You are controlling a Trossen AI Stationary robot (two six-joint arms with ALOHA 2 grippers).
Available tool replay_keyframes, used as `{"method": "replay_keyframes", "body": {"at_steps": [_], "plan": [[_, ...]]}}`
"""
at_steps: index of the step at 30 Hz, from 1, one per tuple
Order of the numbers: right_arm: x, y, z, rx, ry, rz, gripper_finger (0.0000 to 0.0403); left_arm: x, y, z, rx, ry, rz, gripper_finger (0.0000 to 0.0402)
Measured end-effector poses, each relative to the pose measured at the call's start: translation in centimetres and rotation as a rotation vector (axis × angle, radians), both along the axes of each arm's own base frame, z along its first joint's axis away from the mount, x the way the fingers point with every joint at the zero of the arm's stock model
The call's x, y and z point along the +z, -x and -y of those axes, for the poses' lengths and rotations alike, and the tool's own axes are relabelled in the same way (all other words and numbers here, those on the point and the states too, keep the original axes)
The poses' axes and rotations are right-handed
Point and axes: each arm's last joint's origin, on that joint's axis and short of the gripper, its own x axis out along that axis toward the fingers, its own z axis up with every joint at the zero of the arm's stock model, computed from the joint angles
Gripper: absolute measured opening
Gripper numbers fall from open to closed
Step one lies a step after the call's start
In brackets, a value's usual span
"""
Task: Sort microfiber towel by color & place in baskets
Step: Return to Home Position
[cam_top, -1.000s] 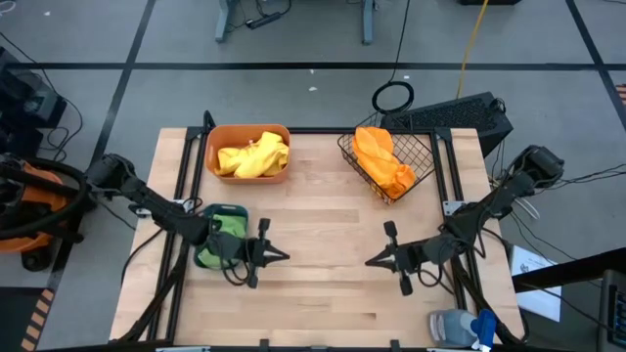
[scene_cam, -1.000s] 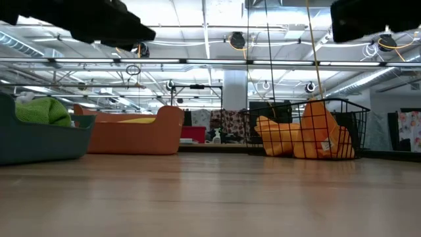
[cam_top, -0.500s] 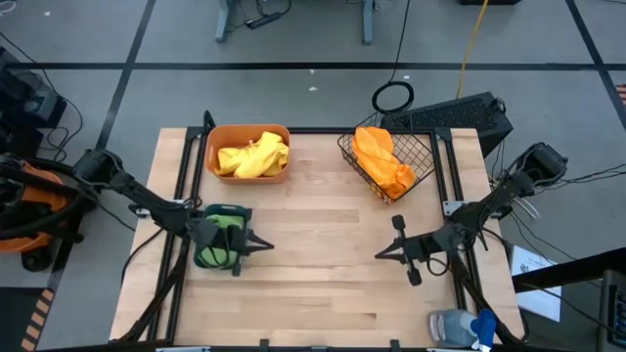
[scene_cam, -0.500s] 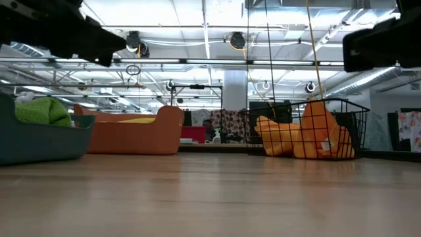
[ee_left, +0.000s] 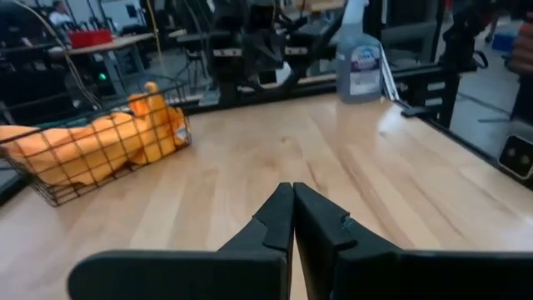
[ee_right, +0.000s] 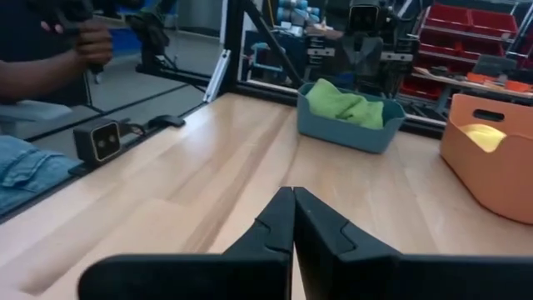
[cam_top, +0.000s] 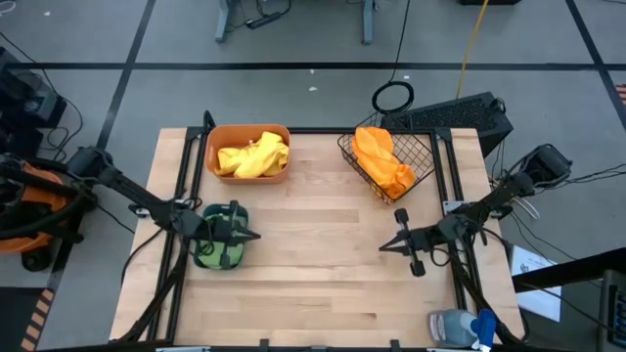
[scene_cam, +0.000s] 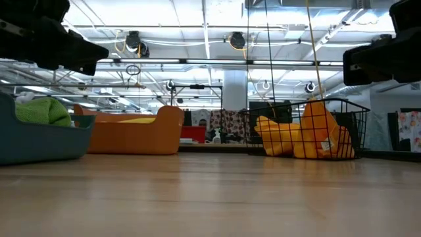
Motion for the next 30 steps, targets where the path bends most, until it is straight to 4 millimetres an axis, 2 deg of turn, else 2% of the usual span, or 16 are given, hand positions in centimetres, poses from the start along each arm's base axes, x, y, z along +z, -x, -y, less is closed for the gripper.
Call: {"method": "replay_keyframes", "body": {"at_steps": [7, 16, 30], "plan": [[-0.1, -0.2, 0.4, -0.028, 0.014, -0.008, 0.0, -0.4, 1.7, -0.9, 0.005, 0.02, 0.059, 0.0014], [-0.1, -0.7, 1.6, -0.076, 0.073, 0.002, 0.0, 0.0, 2.8, -1.6, 0.031, 0.022, 0.065, 0.0015], [0.0, -1.3, 3.2, -0.085, 0.046, 0.004, 0.0, 0.0, 4.6, -2.6, 0.058, 0.0, 0.065, 0.0015]]}}
